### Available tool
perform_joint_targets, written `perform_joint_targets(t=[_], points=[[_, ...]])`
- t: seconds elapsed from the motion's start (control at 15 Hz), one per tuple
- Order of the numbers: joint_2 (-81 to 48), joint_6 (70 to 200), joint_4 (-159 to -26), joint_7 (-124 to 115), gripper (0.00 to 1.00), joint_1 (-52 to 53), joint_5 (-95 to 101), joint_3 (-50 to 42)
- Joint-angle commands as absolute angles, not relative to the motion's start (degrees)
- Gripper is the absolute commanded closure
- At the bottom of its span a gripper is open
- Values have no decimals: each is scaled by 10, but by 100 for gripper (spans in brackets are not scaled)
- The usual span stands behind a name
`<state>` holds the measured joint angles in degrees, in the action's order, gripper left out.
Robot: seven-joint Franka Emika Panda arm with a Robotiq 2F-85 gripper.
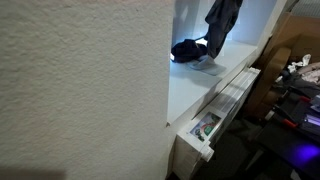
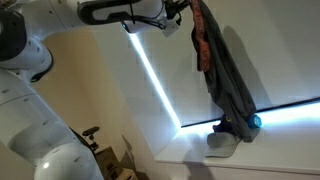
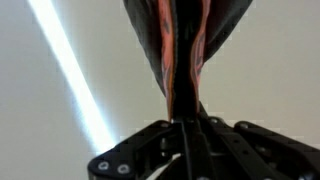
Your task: Move the white hat to the left, put the black hat on top of it, and move the shirt to the right
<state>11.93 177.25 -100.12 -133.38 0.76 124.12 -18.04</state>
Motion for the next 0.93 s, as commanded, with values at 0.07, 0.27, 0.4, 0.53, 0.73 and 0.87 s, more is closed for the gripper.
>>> perform_joint_targets(t=[0.07, 0.27, 0.4, 0.53, 0.73, 0.87], points=[[102, 1782, -993, -1252, 97, -32, 1145, -197], [84, 1782, -994, -1202, 97, -63, 1095, -208], [83, 1782, -993, -1202, 97, -62, 1094, -206], [102, 1765, -981, -1272, 71, -44, 1172, -198], [75, 1860, -1026, -1093, 98, -76, 971, -193], [39, 1899, -1031, -1036, 100, -75, 866, -193]])
